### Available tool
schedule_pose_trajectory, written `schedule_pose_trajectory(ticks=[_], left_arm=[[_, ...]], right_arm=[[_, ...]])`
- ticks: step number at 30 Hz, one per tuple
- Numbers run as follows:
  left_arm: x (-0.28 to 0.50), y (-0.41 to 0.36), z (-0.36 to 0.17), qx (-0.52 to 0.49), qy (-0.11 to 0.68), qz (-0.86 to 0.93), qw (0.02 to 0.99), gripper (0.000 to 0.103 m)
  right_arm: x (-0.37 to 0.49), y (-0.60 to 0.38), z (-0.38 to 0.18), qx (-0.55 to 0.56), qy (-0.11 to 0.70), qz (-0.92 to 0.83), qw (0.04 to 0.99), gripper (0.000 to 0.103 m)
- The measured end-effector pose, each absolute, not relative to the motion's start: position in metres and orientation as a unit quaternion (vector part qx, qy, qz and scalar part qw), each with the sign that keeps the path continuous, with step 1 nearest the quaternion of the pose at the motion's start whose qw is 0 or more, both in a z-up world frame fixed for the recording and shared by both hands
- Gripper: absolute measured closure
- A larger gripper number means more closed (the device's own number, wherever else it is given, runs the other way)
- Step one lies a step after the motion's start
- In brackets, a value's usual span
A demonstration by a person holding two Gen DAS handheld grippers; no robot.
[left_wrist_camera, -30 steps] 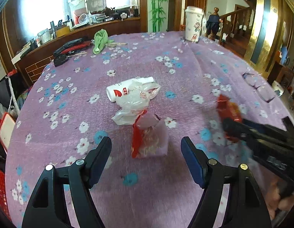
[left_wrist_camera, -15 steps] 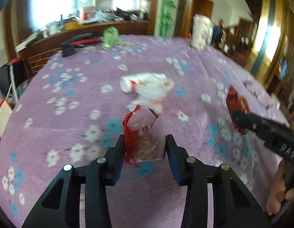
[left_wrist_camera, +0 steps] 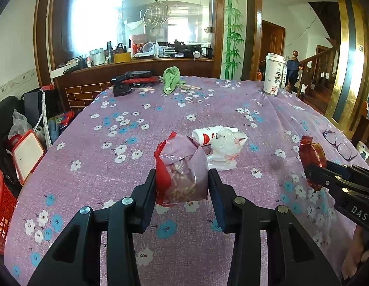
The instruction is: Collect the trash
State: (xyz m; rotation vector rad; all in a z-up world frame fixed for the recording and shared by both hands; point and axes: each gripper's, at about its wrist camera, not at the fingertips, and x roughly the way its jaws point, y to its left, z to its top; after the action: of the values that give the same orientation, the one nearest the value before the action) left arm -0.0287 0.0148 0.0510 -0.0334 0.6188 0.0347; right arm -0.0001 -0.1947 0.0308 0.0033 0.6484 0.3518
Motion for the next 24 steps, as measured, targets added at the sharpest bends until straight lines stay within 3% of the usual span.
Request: schedule_pose_trajectory(ticks=[24], left_arm=[[-0.0245, 0.0153, 0.049, -0.022, 0.309, 0.009, 0.951, 0.062]], right_arm=[[0.0021, -0.1956, 0.0299, -0.022, 0.317, 0.13, 0.939, 0.066]])
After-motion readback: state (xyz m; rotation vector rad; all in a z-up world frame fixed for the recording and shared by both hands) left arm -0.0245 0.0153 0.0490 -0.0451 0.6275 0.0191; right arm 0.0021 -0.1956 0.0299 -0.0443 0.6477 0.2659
